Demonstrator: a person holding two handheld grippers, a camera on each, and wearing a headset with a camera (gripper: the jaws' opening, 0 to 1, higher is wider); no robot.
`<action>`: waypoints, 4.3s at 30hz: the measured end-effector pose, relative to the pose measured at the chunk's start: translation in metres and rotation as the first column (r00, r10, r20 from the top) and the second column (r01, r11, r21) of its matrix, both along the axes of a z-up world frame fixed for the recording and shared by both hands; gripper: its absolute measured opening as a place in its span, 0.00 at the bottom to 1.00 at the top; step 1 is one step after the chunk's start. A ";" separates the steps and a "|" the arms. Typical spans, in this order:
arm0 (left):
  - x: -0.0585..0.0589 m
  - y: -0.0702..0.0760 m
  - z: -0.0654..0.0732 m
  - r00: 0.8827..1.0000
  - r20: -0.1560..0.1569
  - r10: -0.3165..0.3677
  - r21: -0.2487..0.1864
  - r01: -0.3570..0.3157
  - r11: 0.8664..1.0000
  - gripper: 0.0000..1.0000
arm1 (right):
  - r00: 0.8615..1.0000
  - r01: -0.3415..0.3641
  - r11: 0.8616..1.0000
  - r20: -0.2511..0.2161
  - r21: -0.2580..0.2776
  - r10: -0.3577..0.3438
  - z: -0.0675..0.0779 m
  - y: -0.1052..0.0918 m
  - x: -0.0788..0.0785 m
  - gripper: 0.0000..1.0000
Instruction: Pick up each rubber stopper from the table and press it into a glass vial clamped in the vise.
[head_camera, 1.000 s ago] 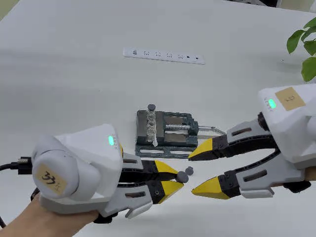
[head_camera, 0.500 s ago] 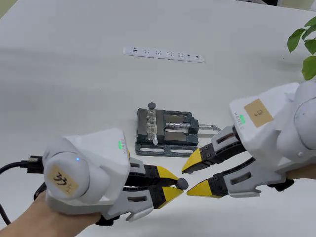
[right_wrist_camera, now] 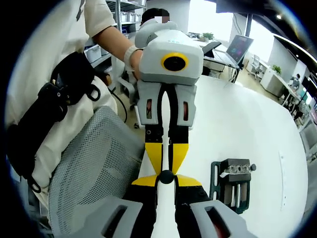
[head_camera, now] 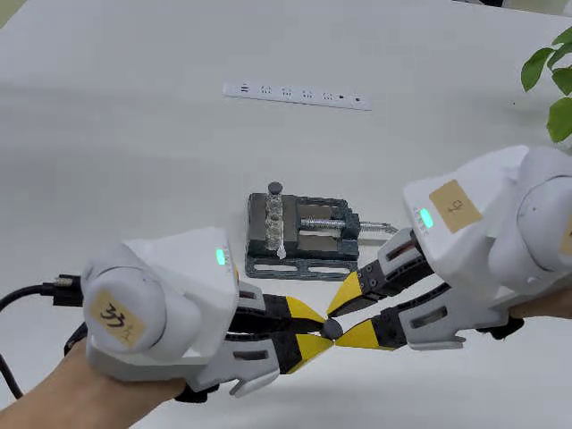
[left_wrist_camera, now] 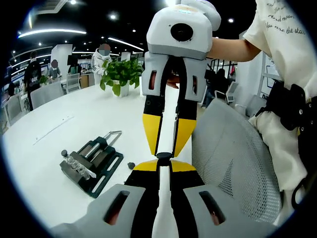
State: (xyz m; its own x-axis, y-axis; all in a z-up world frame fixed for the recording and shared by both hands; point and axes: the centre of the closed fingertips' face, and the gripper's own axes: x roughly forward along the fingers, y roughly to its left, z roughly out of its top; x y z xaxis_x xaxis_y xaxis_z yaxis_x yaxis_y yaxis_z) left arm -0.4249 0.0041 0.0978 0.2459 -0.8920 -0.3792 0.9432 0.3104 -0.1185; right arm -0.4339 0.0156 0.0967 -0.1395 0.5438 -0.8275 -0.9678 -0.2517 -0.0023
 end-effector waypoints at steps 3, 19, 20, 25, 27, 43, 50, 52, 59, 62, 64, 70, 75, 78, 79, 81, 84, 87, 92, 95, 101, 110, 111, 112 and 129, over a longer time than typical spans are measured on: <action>-0.001 0.000 0.000 1.000 0.001 -0.005 0.004 0.005 1.000 0.03 | 1.000 -0.008 1.000 -0.002 -0.008 0.008 -0.001 0.000 -0.001 0.08; -0.004 -0.002 0.000 1.000 0.003 -0.006 0.007 0.006 1.000 0.03 | 1.000 -0.017 0.999 -0.010 -0.037 0.016 -0.003 -0.001 -0.004 0.08; -0.004 -0.002 0.000 1.000 -0.007 -0.004 0.002 0.004 1.000 0.03 | 1.000 -0.019 0.999 -0.009 -0.040 0.019 -0.003 -0.001 -0.004 0.08; -0.003 -0.001 -0.001 1.000 -0.001 -0.006 0.001 0.006 1.000 0.03 | 1.000 -0.015 0.999 -0.016 -0.043 0.014 -0.004 -0.002 -0.003 0.08; -0.003 -0.001 -0.001 1.000 -0.002 -0.005 0.001 0.005 1.000 0.03 | 1.000 -0.017 0.999 -0.016 -0.043 0.016 -0.004 -0.003 -0.003 0.08; -0.001 -0.006 -0.002 0.999 0.036 -0.021 0.022 0.020 1.000 0.02 | 0.999 -0.023 0.998 -0.043 -0.059 0.020 -0.004 -0.007 -0.001 0.07; -0.001 -0.004 -0.003 1.000 0.026 -0.018 0.013 0.018 1.000 0.03 | 0.998 -0.009 0.998 -0.069 -0.058 0.005 -0.005 -0.006 -0.001 0.06; -0.001 -0.004 -0.004 1.000 0.027 -0.014 0.012 0.014 1.000 0.03 | 0.998 -0.018 0.998 -0.055 -0.059 0.015 -0.006 -0.005 0.001 0.06; 0.000 -0.001 -0.005 0.999 0.033 -0.007 0.012 0.007 1.000 0.03 | 0.999 -0.018 0.998 -0.051 -0.062 0.015 -0.006 -0.003 0.001 0.06; 0.001 -0.001 -0.005 1.000 0.027 0.001 0.006 -0.001 1.000 0.04 | 0.999 -0.014 0.998 -0.050 -0.061 0.011 -0.007 -0.002 0.002 0.06; 0.002 0.000 -0.005 1.000 0.025 0.004 0.005 -0.004 1.000 0.05 | 0.999 -0.009 0.998 -0.047 -0.062 0.006 -0.007 -0.001 0.004 0.06; 0.009 0.003 -0.007 0.999 0.019 0.048 0.001 -0.048 0.999 0.23 | 0.999 0.003 0.997 -0.033 -0.081 -0.006 -0.011 -0.006 0.009 0.06; 0.019 0.012 -0.016 0.993 0.017 0.120 0.029 -0.120 0.992 0.48 | 0.999 0.011 0.996 -0.038 -0.093 -0.015 -0.012 -0.009 0.007 0.06; 0.024 0.017 -0.023 0.987 0.019 0.157 0.054 -0.158 0.986 0.63 | 0.999 0.010 0.995 -0.044 -0.096 -0.014 -0.012 -0.009 0.005 0.06; 0.026 0.020 -0.025 0.985 0.016 0.174 0.058 -0.174 0.983 0.68 | 0.999 0.010 0.995 -0.042 -0.096 -0.014 -0.013 -0.009 0.005 0.06; 0.030 0.024 -0.027 0.979 0.015 0.206 0.063 -0.206 0.976 0.80 | 0.999 0.010 0.995 -0.043 -0.098 -0.014 -0.013 -0.010 0.004 0.06; 0.037 0.031 -0.030 0.964 0.001 0.265 0.057 -0.265 0.963 0.99 | 0.999 0.015 0.995 -0.045 -0.096 -0.019 -0.013 -0.010 0.004 0.06; 0.041 0.040 -0.033 0.952 -0.037 0.303 0.049 -0.301 0.952 0.99 | 0.999 0.018 0.995 -0.048 -0.097 -0.022 -0.014 -0.010 0.004 0.06; 0.043 0.049 -0.036 0.948 -0.024 0.318 0.055 -0.316 0.947 0.99 | 0.998 0.019 0.995 -0.052 -0.101 -0.024 -0.015 -0.012 0.005 0.06; 0.044 0.053 -0.036 0.946 -0.013 0.323 0.064 -0.321 0.945 0.99 | 0.998 0.019 0.994 -0.055 -0.105 -0.025 -0.017 -0.012 0.006 0.06; 0.047 0.059 -0.038 0.940 -0.014 0.342 0.062 -0.340 0.938 0.99 | 0.998 0.012 0.993 -0.056 -0.114 -0.019 -0.020 -0.013 0.010 0.06; 0.050 0.070 -0.039 0.928 -0.012 0.371 0.061 -0.370 0.927 0.99 | 1.000 -0.005 0.992 -0.023 -0.130 0.002 -0.023 -0.011 0.035 0.06; 0.051 0.071 -0.039 0.927 -0.011 0.374 0.060 -0.372 0.926 0.99 | 1.000 -0.009 0.991 -0.018 -0.132 0.007 -0.023 -0.010 0.038 0.06; 0.051 0.073 -0.038 0.925 -0.010 0.379 0.058 -0.378 0.924 0.99 | 1.000 -0.011 0.991 -0.017 -0.133 0.009 -0.022 -0.009 0.042 0.06; 0.065 0.086 -0.031 0.892 -0.009 0.452 0.033 -0.452 0.891 0.99 | 0.988 -0.122 0.974 0.067 -0.191 0.137 -0.017 0.014 0.128 0.06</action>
